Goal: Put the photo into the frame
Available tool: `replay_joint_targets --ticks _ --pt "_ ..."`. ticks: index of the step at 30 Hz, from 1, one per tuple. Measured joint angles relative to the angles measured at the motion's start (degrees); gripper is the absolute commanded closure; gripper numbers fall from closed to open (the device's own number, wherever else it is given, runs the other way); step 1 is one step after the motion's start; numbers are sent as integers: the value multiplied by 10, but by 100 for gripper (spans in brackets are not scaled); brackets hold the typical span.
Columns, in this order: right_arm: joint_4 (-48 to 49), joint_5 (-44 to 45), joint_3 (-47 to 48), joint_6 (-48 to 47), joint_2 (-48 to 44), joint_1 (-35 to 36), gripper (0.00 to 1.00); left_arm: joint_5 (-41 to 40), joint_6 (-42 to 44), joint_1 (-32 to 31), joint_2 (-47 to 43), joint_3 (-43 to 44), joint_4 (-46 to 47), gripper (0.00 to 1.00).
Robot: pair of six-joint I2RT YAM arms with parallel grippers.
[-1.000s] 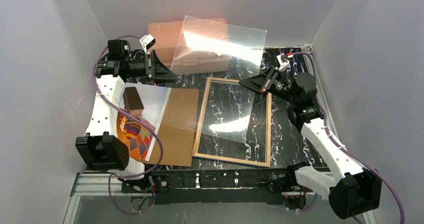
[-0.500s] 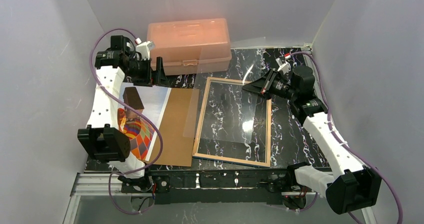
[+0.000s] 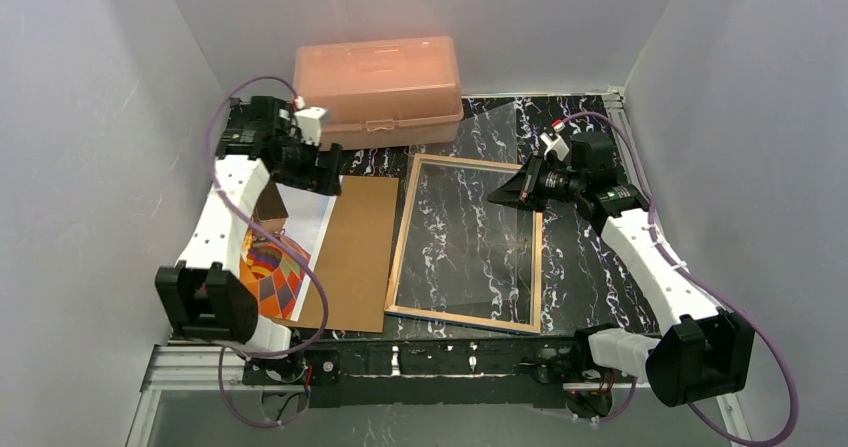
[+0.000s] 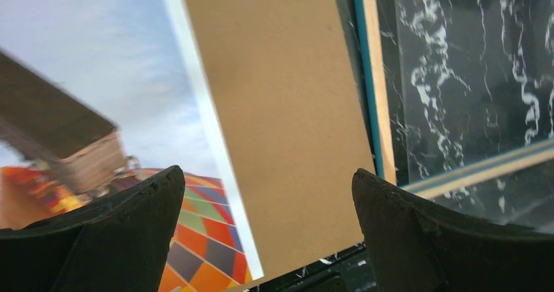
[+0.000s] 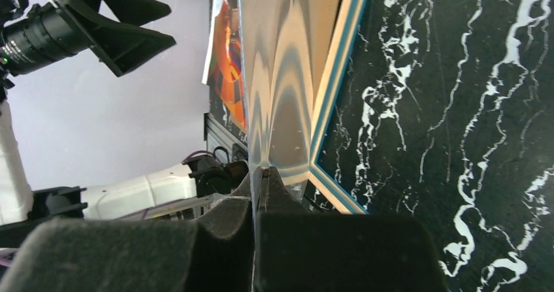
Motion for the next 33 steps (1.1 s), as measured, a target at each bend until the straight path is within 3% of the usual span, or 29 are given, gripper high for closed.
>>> replay_joint_targets --ticks 6,13,23,33 --pt "-16 3 0 -30 22 -13 99 -10 -10 -103 70 -19 -9 3" --pt "2 10 -22 -26 21 -18 99 -4 -19 -142 84 -38 15 29" --pt "23 9 -49 -15 22 -34 99 37 -43 -183 167 -56 58 24" --pt "48 -16 -50 -16 36 -46 99 92 -79 -186 240 -56 101 54"
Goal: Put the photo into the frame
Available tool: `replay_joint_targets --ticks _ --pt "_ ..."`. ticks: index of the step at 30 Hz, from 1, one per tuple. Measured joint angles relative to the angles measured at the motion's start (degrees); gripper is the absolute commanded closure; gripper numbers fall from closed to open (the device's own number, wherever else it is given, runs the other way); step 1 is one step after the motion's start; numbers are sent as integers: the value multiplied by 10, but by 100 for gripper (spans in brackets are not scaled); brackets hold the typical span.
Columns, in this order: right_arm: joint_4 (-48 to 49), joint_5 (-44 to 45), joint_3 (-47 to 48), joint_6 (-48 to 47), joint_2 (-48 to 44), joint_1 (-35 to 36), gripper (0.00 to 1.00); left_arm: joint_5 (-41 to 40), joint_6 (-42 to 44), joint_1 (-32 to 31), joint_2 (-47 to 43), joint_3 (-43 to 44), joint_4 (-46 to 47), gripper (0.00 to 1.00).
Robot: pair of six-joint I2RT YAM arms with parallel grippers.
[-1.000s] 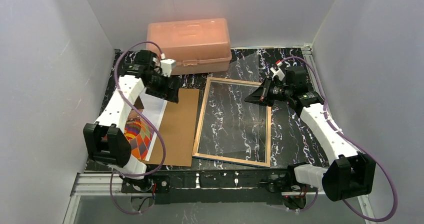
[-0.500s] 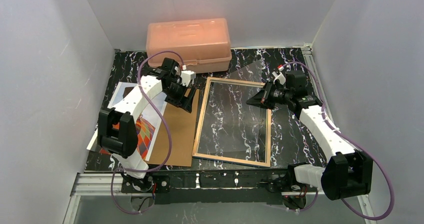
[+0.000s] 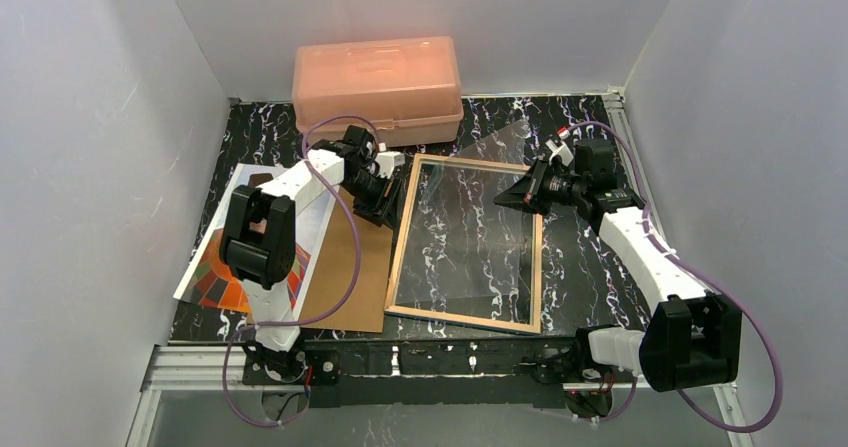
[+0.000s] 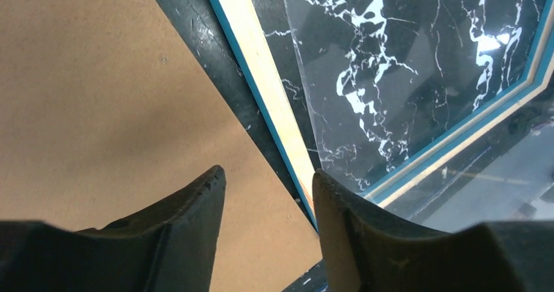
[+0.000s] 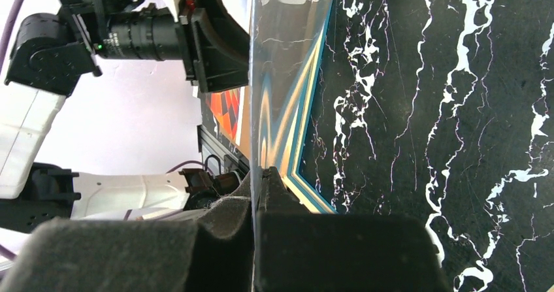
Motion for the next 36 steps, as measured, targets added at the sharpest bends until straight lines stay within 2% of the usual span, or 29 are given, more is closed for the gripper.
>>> replay_joint_targets --ticks 7,15,36 --pt "-5 -12 0 -28 2 -3 99 15 -19 -4 46 0 19 64" --pt "-22 -11 0 -58 -7 -4 99 15 -31 -6 56 0 46 69" --pt "-22 -7 0 -69 24 -4 99 15 -33 -11 70 0 58 69"
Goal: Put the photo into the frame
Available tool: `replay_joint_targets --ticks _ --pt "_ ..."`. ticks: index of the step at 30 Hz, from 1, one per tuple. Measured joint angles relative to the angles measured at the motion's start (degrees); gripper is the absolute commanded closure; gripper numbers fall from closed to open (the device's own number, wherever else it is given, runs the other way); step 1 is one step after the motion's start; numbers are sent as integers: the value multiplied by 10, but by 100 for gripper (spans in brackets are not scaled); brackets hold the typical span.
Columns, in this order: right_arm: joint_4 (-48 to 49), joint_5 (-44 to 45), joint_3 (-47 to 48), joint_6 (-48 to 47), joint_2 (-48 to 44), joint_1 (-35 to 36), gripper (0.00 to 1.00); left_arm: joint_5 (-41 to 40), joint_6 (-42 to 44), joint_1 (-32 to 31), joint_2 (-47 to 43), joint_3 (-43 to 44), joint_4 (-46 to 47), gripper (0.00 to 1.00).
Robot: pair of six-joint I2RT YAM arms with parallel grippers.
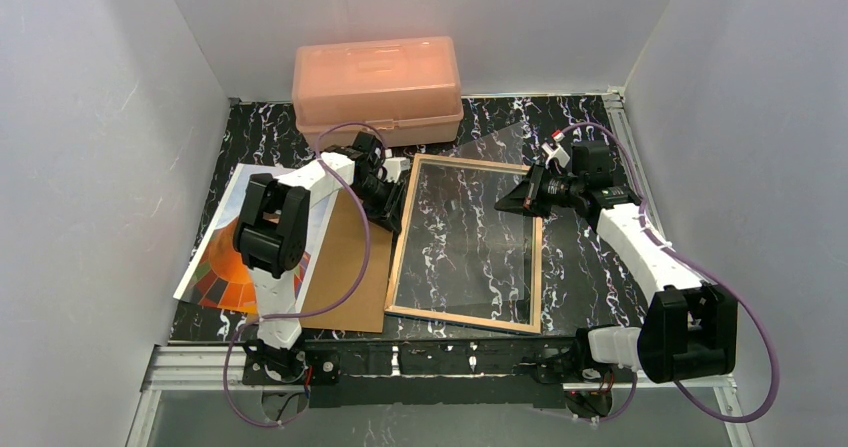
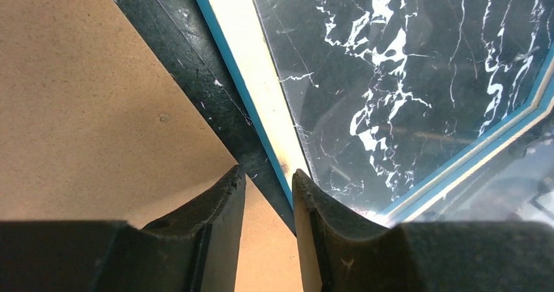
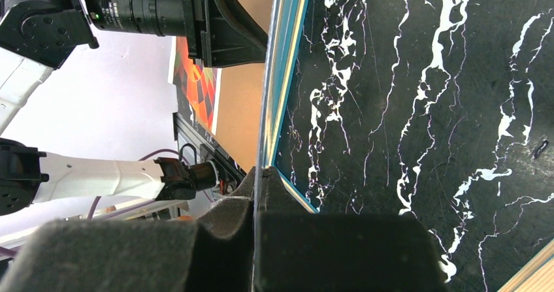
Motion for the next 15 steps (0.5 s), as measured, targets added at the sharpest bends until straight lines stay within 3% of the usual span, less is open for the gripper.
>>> replay_joint_targets --ticks 15 --pt "-14 20 1 -50 30 0 99 -4 1 -9 5 0 -2 71"
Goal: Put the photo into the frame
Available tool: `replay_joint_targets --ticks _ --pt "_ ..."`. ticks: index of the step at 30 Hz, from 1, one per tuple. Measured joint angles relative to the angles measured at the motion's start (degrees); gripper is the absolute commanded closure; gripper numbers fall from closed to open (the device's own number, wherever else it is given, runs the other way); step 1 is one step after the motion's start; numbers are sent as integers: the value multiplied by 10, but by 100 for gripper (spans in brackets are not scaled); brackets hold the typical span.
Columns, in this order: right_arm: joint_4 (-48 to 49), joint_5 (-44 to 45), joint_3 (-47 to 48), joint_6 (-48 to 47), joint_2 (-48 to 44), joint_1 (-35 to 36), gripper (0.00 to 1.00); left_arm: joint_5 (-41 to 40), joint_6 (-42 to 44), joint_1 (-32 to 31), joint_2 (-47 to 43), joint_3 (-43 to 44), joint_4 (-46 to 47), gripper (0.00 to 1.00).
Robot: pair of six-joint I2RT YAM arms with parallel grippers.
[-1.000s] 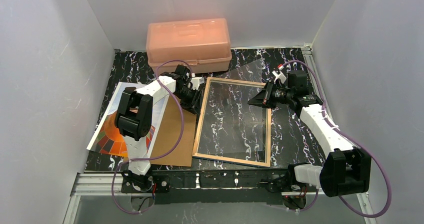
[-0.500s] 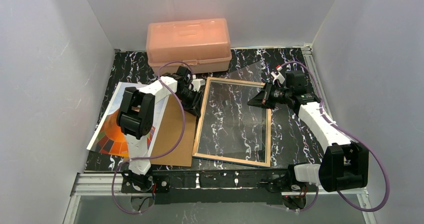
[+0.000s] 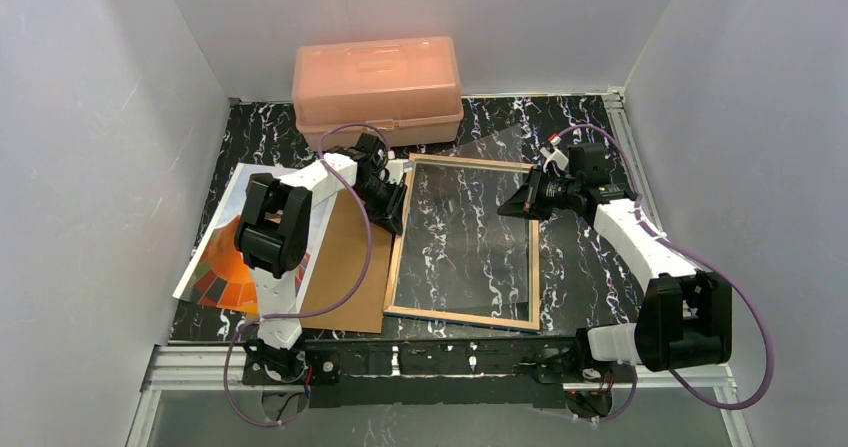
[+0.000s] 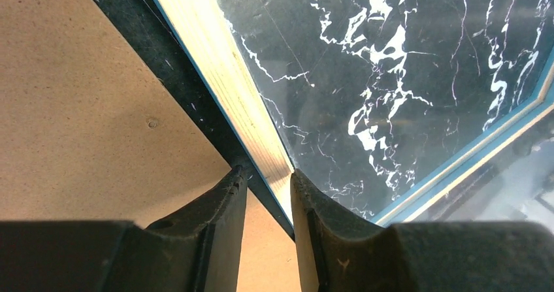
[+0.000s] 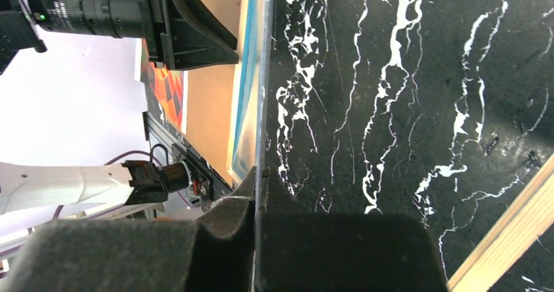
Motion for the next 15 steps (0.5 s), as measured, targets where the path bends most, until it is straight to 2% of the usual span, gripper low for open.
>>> replay_joint_targets --ticks 15 --pt "-21 17 0 -20 0 -1 99 -5 7 0 0 -3 1 74"
